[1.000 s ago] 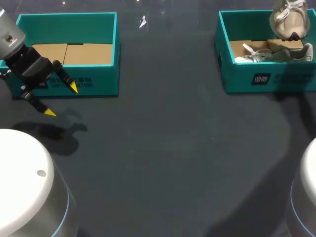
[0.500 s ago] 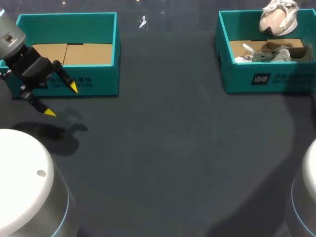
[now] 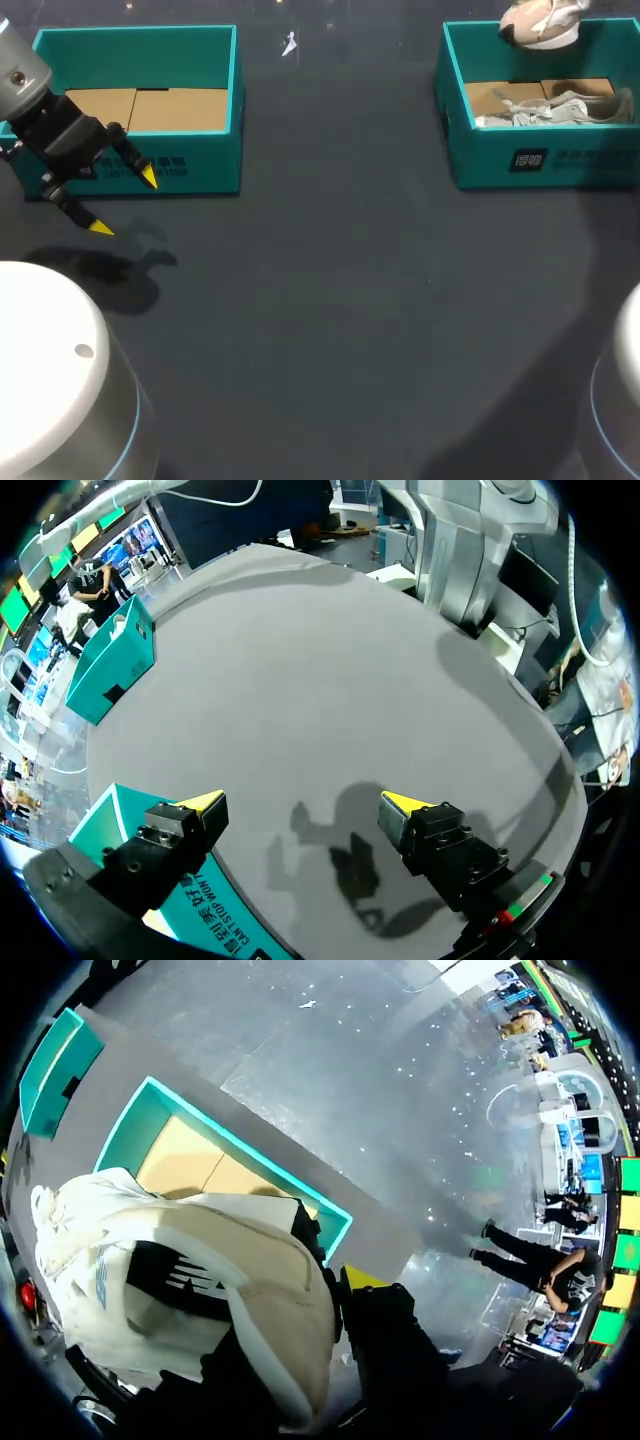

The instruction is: Take the shoe out of the shoebox, open the shoe tongue, remove and reinsert the insole, then place the shoe into the shoebox

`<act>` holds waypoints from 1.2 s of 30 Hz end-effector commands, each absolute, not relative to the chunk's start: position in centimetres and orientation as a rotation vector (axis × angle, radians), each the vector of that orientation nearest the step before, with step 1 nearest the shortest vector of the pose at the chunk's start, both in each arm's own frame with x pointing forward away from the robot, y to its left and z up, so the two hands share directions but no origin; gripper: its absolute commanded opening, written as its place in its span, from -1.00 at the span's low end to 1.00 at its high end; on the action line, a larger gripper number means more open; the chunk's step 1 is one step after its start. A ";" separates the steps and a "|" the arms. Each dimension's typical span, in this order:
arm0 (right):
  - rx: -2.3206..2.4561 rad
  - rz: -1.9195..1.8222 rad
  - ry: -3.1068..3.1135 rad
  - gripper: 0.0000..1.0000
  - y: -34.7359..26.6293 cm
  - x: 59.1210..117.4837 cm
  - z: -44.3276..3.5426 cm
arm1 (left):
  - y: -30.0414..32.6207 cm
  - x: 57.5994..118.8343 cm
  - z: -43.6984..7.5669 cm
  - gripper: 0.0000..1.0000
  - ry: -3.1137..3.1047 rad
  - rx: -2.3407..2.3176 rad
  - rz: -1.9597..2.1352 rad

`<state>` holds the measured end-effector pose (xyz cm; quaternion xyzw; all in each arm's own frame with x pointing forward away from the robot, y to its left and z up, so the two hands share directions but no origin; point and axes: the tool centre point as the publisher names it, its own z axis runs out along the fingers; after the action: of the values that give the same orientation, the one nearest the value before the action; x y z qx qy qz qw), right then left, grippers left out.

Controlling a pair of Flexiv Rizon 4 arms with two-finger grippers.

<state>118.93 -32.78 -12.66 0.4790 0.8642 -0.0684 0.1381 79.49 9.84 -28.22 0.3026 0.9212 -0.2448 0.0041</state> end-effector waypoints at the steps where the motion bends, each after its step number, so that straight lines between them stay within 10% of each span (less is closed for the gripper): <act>1: 1.632 -0.109 2.347 -1.00 -33.9 118.1 -13.1 | 9.9 79.4 -28.2 1.00 2.886 0.949 -0.764; 36: 1.952 -0.070 1.983 -1.00 -34.9 116.3 -17.8 | 9.9 79.4 -28.2 1.00 2.886 0.949 -0.764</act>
<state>117.36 -35.39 -18.00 0.6710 0.7240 -0.0166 0.1591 79.50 9.84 -28.22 0.3025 0.9212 -0.2447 0.0041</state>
